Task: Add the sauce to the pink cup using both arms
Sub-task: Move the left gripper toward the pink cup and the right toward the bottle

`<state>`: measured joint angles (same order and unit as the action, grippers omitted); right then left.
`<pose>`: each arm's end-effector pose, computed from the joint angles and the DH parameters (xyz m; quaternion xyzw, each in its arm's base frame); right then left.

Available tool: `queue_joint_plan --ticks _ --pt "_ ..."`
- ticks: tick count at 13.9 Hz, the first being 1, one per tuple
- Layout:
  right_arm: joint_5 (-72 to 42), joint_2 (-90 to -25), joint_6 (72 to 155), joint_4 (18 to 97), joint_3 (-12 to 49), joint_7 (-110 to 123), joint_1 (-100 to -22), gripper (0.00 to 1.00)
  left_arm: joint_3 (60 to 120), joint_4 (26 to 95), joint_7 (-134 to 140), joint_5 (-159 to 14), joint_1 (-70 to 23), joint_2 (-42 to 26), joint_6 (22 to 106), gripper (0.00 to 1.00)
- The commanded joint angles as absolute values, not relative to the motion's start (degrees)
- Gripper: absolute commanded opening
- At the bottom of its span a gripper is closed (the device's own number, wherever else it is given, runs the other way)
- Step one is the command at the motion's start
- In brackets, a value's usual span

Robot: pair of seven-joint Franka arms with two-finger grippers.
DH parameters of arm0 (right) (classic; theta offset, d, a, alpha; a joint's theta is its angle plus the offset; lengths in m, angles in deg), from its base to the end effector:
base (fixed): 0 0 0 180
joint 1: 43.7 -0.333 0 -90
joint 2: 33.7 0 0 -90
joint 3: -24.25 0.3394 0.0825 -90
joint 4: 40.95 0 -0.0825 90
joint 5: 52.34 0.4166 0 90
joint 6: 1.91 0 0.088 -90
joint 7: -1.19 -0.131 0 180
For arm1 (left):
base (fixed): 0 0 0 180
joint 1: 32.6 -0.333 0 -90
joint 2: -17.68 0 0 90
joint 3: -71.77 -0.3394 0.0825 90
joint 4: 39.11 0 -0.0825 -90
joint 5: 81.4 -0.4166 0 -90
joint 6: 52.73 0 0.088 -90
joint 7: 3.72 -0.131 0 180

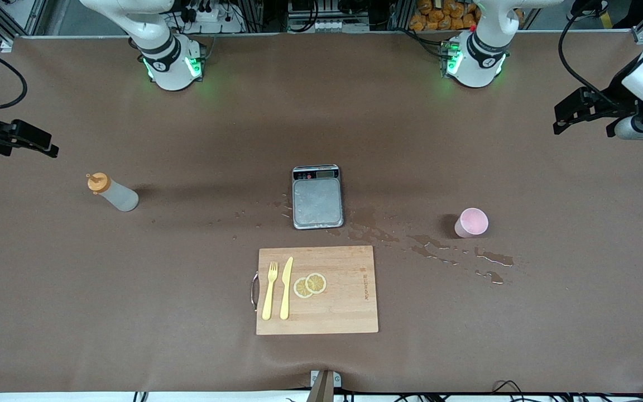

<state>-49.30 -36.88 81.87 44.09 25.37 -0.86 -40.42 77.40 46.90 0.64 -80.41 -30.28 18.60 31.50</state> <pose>0.5925 -0.0153 0.6255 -0.9983 0.0348 0.0387 0.0270 0.5652 -0.0819 0.6592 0.9994 -0.0321 -0.0083 0.0070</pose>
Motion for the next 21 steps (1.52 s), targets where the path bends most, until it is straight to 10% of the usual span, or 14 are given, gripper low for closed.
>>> queue_joint_plan --ticks 1,21 --pt "-49.2 -36.6 81.5 44.2 25.6 -1.7 -40.0 1.00 77.0 45.7 0.4 -80.0 -29.9 18.4 31.6 1.00" --pt "-40.7 -42.2 81.3 44.6 25.4 4.4 -24.6 1.00 76.9 52.3 0.6 -79.3 -31.4 16.5 36.0 1.00"
